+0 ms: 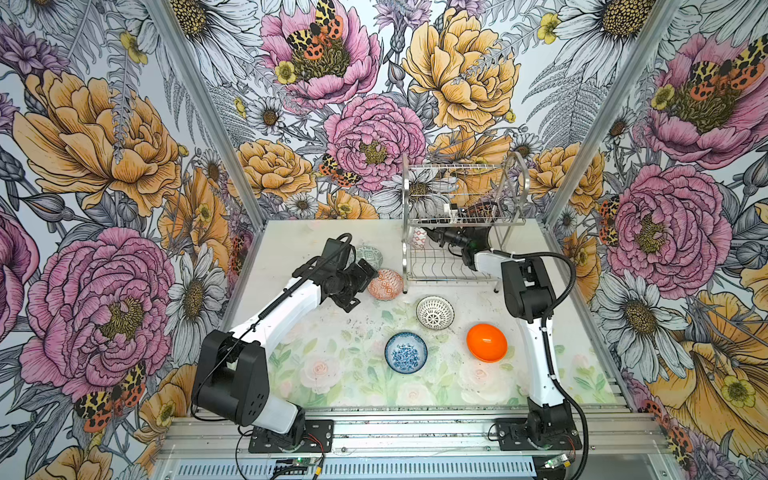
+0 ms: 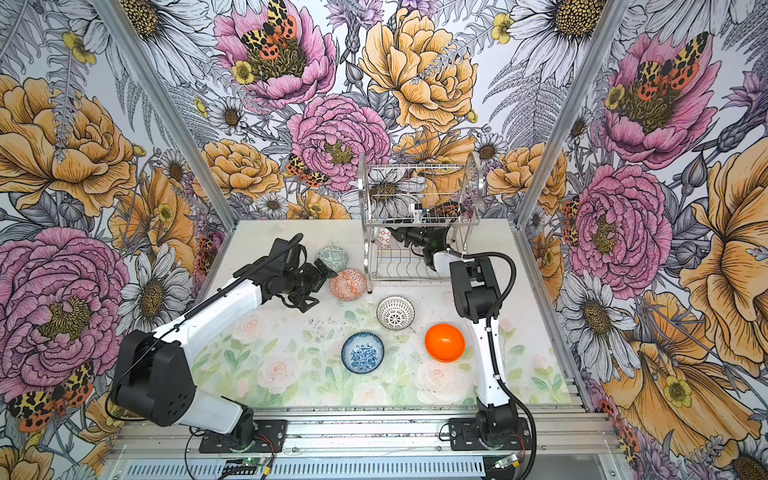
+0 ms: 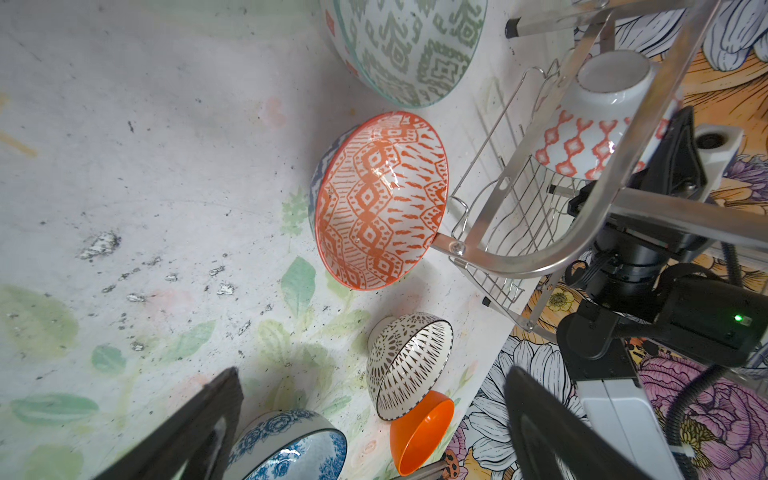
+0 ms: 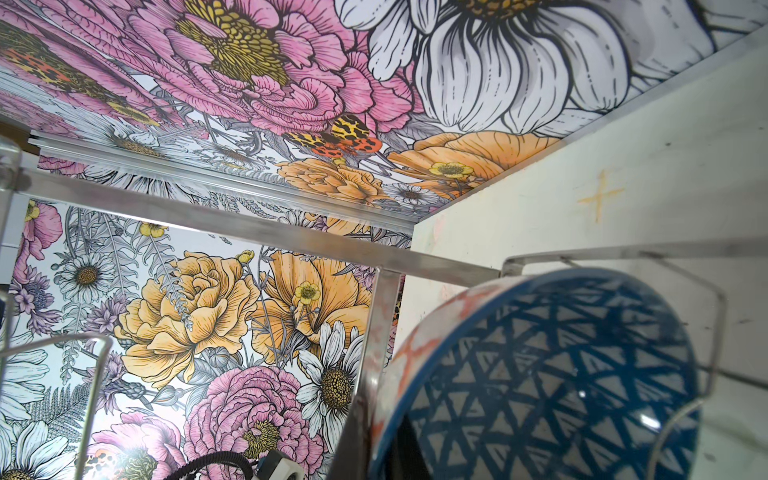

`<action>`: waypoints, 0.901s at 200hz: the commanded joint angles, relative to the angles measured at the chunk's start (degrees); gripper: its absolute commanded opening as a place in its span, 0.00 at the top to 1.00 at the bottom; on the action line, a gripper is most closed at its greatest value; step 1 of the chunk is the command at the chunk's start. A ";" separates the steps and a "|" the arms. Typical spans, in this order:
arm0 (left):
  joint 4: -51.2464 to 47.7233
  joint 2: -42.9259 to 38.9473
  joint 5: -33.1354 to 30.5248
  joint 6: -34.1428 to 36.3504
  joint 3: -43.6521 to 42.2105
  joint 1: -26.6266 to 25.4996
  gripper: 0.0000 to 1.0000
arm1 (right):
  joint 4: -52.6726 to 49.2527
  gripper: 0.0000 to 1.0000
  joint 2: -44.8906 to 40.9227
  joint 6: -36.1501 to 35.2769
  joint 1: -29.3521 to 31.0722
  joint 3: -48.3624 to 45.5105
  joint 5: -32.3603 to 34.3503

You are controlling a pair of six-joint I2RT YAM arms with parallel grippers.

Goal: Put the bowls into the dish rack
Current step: 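Lower the blue-triangle bowl upright into the rack and open the right gripper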

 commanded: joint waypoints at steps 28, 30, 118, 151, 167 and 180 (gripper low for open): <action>-0.41 1.98 0.90 1.61 3.16 0.41 0.01 | -3.03 0.96 1.28 -3.00 0.00 1.54 -0.96; -0.40 1.98 0.91 1.59 3.21 0.41 0.01 | -3.07 0.96 1.21 -2.98 -0.04 1.61 -0.96; -0.40 2.48 1.14 1.76 4.40 0.13 0.01 | -4.00 0.69 -0.54 -2.98 0.12 1.80 -0.62; -0.39 2.51 1.26 2.01 4.93 -0.08 0.01 | -4.28 0.66 -1.26 -2.80 0.25 1.58 -0.41; -0.49 2.24 1.26 2.09 4.93 -0.22 0.02 | -4.22 0.64 -1.81 -2.80 0.31 1.30 -0.40; -0.57 1.92 1.24 2.02 4.67 -0.29 0.01 | -3.94 0.63 -2.35 -2.63 0.34 0.59 -0.39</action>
